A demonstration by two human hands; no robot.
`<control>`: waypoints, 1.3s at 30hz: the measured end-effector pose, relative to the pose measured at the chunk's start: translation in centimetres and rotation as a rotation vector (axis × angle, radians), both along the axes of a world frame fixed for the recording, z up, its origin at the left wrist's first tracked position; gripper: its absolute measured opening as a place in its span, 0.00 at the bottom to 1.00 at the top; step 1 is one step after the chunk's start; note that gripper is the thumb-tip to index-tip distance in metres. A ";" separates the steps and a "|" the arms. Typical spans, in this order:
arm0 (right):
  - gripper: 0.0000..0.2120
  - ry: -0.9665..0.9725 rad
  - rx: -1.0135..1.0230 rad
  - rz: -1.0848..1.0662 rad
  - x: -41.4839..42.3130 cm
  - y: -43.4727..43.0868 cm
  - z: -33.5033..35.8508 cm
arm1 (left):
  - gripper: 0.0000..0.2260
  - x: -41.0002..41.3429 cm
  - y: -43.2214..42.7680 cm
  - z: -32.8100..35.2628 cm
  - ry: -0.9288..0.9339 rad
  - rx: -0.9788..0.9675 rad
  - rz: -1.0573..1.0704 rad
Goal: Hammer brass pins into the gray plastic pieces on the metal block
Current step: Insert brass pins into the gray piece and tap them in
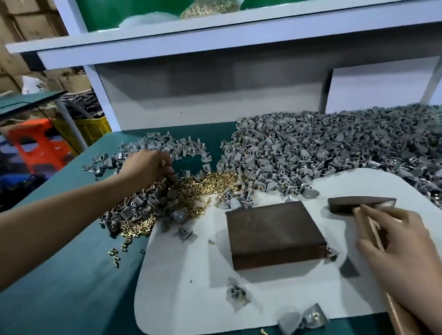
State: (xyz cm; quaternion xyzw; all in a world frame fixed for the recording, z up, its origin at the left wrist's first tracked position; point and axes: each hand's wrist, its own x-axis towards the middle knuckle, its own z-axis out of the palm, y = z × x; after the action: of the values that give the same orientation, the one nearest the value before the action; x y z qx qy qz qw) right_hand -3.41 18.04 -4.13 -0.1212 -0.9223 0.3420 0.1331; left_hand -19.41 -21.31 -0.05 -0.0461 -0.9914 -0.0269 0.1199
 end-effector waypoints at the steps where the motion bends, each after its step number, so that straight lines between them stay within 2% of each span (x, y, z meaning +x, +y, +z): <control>1: 0.23 0.001 -0.003 0.006 0.0 0.1 0.0 | 0.08 0.1 0.2 0.2 0.027 0.003 0.000; 3: 0.23 0.008 -0.007 0.017 0.1 0.1 0.0 | 0.07 0.6 1.0 0.7 0.061 0.119 -0.033; 6: 0.23 0.028 -0.009 0.027 0.1 0.2 -0.1 | 0.05 2.5 4.0 2.1 -0.006 0.568 -0.139; 10: 0.23 0.031 -0.003 0.046 0.0 0.3 -0.1 | 0.05 6.7 9.2 4.0 -0.385 1.085 -0.312; 13: 0.23 0.031 -0.002 0.053 0.1 0.4 -0.2 | 0.04 9.1 11.6 4.1 -0.526 1.220 -0.380; 17: 0.23 0.030 -0.006 0.063 0.1 0.5 -0.1 | 0.02 10.6 13.0 2.9 -0.466 1.083 -0.438; 26: 0.23 0.035 0.004 0.092 0.3 0.5 0.0 | 0.04 11.0 13.9 0.9 -0.435 0.769 -0.448; 29: 0.23 0.042 0.000 0.101 0.4 0.4 0.2 | 0.06 10.2 13.0 0.9 -0.295 0.750 -0.449; 30: 0.23 0.043 -0.001 0.102 0.4 0.4 0.2 | 0.06 9.6 12.2 0.8 -0.184 0.675 -0.445; 32: 0.23 0.043 -0.007 0.104 0.4 0.5 0.2 | 0.08 8.1 9.8 0.5 -0.028 0.403 -0.378; 34: 0.23 0.044 -0.015 0.108 0.4 0.4 0.2 | 0.12 6.8 7.0 -0.4 -0.091 0.168 -0.252; 36: 0.23 0.043 -0.012 0.110 0.4 0.4 0.1 | 0.16 6.3 5.1 -1.6 -0.188 0.098 -0.208; 39: 0.22 0.046 -0.002 0.107 0.4 0.3 0.1 | 0.11 6.1 4.3 -2.4 -0.112 0.108 -0.270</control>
State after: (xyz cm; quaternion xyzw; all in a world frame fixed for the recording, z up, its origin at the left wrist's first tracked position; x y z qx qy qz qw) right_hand -3.00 18.32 -4.07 -0.0638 -0.9237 0.3524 0.1358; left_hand -13.32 -17.06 -2.48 -0.1707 -0.9784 -0.0985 0.0621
